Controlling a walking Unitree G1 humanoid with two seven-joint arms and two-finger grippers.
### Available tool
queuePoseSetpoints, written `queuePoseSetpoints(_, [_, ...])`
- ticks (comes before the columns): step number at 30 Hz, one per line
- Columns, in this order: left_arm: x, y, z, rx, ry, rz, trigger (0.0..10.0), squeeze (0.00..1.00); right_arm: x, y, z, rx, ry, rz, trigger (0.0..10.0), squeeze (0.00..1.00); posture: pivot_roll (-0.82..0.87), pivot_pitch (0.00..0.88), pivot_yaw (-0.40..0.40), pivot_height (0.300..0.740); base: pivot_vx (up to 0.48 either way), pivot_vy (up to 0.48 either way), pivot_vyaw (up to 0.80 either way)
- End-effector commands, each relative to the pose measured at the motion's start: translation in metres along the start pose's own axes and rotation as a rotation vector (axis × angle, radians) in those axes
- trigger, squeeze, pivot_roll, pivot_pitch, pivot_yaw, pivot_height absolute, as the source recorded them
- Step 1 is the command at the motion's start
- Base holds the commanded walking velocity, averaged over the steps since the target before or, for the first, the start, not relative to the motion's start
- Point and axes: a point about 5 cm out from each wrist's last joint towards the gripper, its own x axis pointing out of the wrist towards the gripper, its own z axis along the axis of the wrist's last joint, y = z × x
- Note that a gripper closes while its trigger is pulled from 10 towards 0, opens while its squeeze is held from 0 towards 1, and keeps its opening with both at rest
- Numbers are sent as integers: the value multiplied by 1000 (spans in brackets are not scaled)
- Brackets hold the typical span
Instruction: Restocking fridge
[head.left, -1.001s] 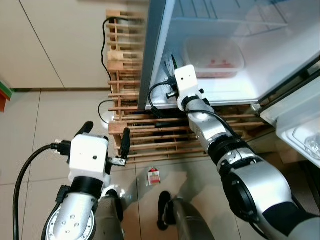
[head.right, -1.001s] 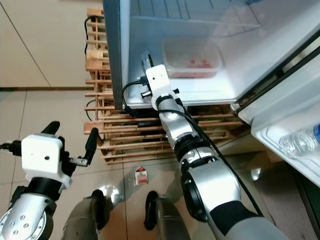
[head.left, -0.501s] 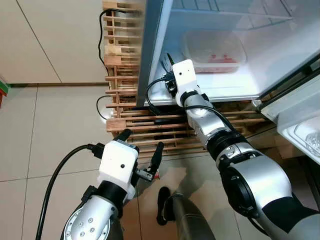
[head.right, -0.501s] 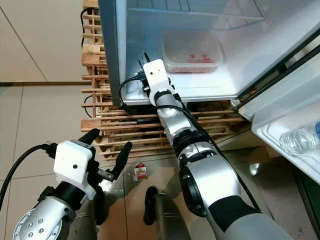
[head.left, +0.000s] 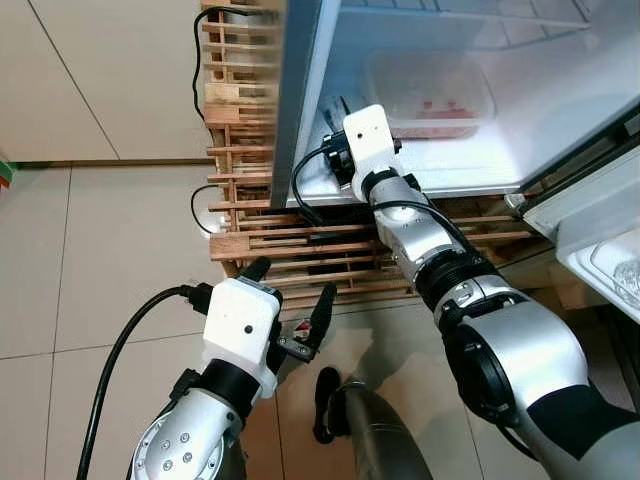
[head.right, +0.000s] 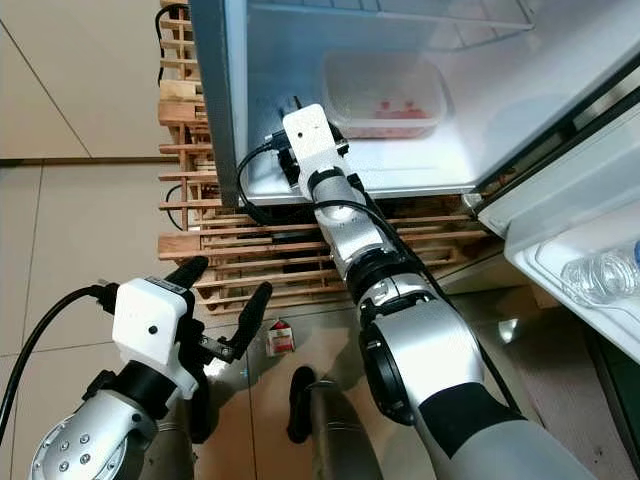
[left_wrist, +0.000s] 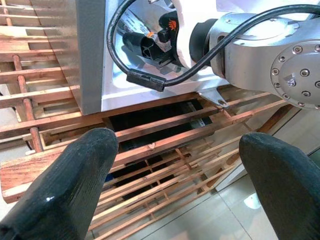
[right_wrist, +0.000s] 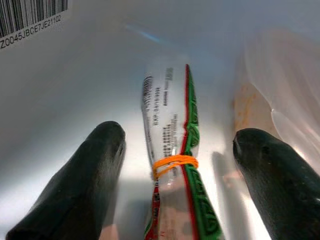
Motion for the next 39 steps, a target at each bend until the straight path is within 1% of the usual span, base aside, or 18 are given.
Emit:
queuePoseSetpoints(1, [-4, -9, 0, -35, 12, -52, 10000, 0, 2, -12, 4, -30, -9, -42, 10000, 1000, 179, 415, -208, 732, 0, 0, 0])
queuePoseSetpoints(5, [-4, -10, 0, -37, 10, -58, 10000, 0, 4, -13, 11, -63, -41, -50, 10000, 1000, 179, 419, -208, 732, 0, 0, 0])
queuePoseSetpoints(9, [-5, -11, -1, -36, 14, -57, 10000, 0, 6, -16, 19, -62, -74, -71, 10000, 1000, 181, 419, -208, 732, 0, 0, 0])
queuePoseSetpoints(13, [-4, -12, -2, -42, 24, -62, 10000, 0, 9, -21, 38, -49, -148, -91, 10000, 1000, 175, 420, -208, 732, 0, 0, 0])
queuePoseSetpoints(17, [-2, -12, -3, -42, 23, -67, 10000, 0, 10, -22, 45, -46, -178, -102, 10000, 1000, 160, 410, -210, 732, 0, 0, 0])
queuePoseSetpoints(20, [1, -12, -5, -38, 23, -78, 10000, 0, 11, -20, 48, -15, -183, -86, 10000, 1000, 151, 400, -211, 732, 0, 0, 0])
queuePoseSetpoints(21, [4, -12, -7, -35, 27, -85, 10000, 0, 11, -16, 44, 19, -161, -56, 10000, 1000, 147, 391, -212, 732, 0, 0, 0])
queuePoseSetpoints(23, [4, -12, -8, -34, 30, -88, 10000, 0, 11, -14, 42, 34, -151, -45, 10000, 1000, 147, 391, -212, 732, 0, 0, 0])
queuePoseSetpoints(24, [4, -13, -10, -32, 44, -99, 10000, 0, 9, -6, 30, 105, -94, 13, 10000, 1000, 146, 382, -216, 732, 0, 0, 0])
queuePoseSetpoints(25, [4, -13, -11, -32, 48, -100, 10000, 0, 8, -3, 24, 139, -63, 38, 10000, 1000, 146, 382, -216, 732, 0, 0, 0])
queuePoseSetpoints(28, [4, -14, -12, -37, 56, -100, 10000, 0, 3, 6, 4, 184, 28, 95, 10000, 1000, 143, 376, -217, 732, 0, 0, 0])
queuePoseSetpoints(29, [4, -14, -12, -37, 56, -100, 10000, 0, 3, 6, 4, 184, 28, 95, 10000, 1000, 143, 376, -217, 732, 0, 0, 0])
queuePoseSetpoints(31, [4, -15, -13, -41, 58, -100, 10000, 0, -6, 13, -23, 279, 160, 129, 10000, 1000, 145, 374, -219, 732, 0, 0, 0])
queuePoseSetpoints(34, [4, -16, -13, -44, 58, -100, 10000, 0, -11, 14, -37, 339, 232, 136, 10000, 1000, 145, 376, -219, 732, 0, 0, 0])
queuePoseSetpoints(36, [4, -15, -13, -44, 58, -98, 10000, 0, -12, 8, -40, 318, 233, 114, 10000, 976, 142, 375, -219, 732, 0, 0, 0])
queuePoseSetpoints(37, [5, -14, -13, -43, 58, -97, 10000, 0, -12, 6, -39, 306, 222, 107, 10000, 886, 137, 373, -219, 732, 0, 0, 0])
queuePoseSetpoints(38, [5, -14, -13, -39, 54, -95, 10000, 0, -10, 2, -34, 296, 194, 100, 10000, 0, 137, 373, -219, 732, 0, 0, 0])
queuePoseSetpoints(39, [5, -14, -12, -37, 52, -95, 10000, 0, -8, -2, -27, 273, 153, 86, 10000, 0, 137, 373, -219, 732, 0, 0, 0])
